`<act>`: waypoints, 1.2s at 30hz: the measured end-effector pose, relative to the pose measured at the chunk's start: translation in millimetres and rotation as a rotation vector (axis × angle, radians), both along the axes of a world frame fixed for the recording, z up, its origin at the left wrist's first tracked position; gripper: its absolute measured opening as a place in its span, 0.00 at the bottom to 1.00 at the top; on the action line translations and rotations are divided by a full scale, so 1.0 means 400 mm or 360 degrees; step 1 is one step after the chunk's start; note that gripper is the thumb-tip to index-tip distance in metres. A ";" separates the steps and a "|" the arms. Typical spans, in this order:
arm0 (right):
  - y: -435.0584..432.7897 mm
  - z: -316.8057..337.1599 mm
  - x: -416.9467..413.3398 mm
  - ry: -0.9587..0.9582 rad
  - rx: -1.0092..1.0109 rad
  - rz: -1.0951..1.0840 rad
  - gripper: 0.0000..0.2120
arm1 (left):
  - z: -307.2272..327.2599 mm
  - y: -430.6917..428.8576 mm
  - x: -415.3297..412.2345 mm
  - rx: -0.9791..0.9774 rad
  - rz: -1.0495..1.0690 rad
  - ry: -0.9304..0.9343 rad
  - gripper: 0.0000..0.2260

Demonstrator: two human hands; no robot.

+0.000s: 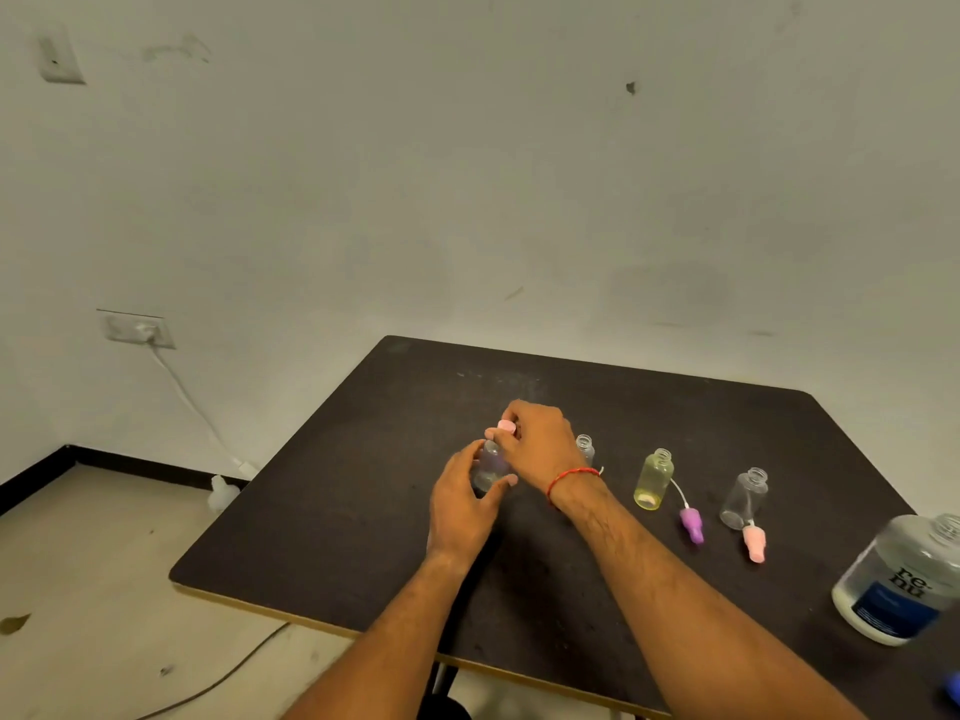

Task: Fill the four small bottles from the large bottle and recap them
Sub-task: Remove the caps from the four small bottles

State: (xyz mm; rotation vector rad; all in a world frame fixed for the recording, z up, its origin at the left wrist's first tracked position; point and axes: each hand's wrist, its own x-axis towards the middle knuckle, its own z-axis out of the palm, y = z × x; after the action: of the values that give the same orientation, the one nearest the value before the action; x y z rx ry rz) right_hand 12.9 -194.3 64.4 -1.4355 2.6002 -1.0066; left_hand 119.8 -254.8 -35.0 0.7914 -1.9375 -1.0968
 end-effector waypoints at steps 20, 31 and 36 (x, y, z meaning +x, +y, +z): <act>0.044 0.028 0.001 0.0142 0.0049 0.0472 0.01 | 0.018 0.021 0.023 -0.0061 -0.0156 0.0158 0.14; 0.051 0.021 -0.006 0.0235 0.0015 0.0382 0.12 | 0.014 0.020 0.024 -0.0059 -0.0165 0.0157 0.13; 0.052 0.042 0.002 0.0077 0.0078 0.0531 0.16 | 0.018 0.021 0.020 -0.0088 -0.0161 0.0149 0.14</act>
State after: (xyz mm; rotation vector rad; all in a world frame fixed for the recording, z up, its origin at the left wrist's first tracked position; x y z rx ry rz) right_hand 13.8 -173.4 81.2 -1.8192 2.2850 -0.8686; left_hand 127.9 -246.3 -28.0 0.6072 -1.9376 -1.1147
